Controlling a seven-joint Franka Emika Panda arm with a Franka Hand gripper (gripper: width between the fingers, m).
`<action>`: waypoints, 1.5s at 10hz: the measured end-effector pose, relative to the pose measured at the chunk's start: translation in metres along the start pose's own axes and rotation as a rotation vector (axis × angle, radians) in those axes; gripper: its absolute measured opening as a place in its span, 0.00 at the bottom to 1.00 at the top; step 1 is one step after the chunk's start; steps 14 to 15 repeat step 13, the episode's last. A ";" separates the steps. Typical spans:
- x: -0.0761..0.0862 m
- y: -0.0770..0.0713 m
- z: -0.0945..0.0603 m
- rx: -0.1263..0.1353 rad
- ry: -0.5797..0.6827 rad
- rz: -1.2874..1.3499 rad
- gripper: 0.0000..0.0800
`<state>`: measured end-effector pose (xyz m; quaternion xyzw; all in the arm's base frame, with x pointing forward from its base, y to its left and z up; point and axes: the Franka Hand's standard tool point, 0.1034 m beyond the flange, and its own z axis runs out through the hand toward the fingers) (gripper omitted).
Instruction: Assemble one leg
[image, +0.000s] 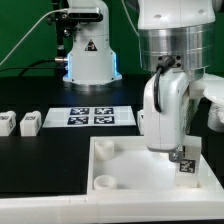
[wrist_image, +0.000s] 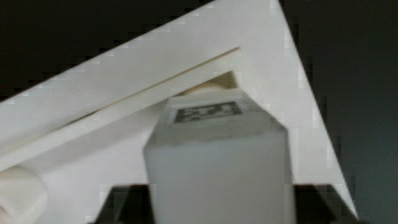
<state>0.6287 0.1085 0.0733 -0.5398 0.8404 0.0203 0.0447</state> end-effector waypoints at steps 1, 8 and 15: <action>-0.001 0.001 0.001 -0.001 0.002 -0.055 0.41; -0.012 0.006 -0.031 0.014 -0.015 -0.745 0.81; -0.010 0.006 -0.027 0.014 -0.012 -0.878 0.81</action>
Offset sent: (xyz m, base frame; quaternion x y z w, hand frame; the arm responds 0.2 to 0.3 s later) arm -0.0080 0.0102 0.0137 -0.0005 -0.0256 -0.0360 0.9990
